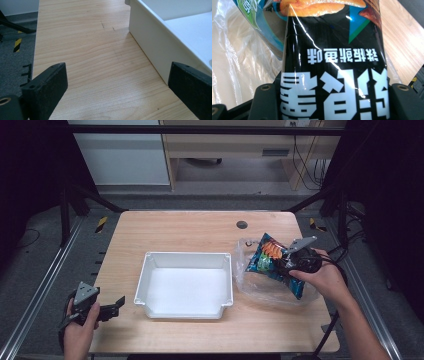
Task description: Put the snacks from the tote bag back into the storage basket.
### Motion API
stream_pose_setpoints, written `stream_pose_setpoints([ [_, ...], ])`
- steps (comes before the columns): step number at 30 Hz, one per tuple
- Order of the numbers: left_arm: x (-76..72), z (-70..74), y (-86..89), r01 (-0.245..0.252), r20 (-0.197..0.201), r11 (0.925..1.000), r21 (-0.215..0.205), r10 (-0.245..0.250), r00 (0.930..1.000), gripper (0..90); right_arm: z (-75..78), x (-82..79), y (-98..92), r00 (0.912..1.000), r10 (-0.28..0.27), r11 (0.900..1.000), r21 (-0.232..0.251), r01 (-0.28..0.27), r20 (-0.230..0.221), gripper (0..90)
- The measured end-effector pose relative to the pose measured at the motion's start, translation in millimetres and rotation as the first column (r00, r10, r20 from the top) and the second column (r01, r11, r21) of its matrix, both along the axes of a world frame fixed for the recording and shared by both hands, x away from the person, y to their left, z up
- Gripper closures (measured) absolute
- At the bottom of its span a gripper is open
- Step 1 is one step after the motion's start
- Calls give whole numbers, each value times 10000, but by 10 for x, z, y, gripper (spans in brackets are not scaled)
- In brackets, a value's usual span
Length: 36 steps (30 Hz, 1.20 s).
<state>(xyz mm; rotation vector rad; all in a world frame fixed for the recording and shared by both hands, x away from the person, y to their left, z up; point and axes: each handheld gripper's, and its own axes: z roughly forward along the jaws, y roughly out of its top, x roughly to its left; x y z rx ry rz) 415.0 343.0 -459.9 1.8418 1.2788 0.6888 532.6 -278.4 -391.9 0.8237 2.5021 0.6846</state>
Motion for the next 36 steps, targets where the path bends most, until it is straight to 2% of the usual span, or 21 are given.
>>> stream_pose_setpoints([
  [9,-3,1,-2,-26,15,10000,-30,26,10000,23,169,-42,-21,9993,-82,9993,360,68,378,384],
  [20,-2,0,-1,-33,7,10000,-32,33,10000,23,321,-110,23,9976,33,9988,494,-67,689,385],
  [36,-3,1,2,-36,14,10000,-17,36,10000,23,516,-212,241,9939,383,9962,744,-461,1034,387],
])
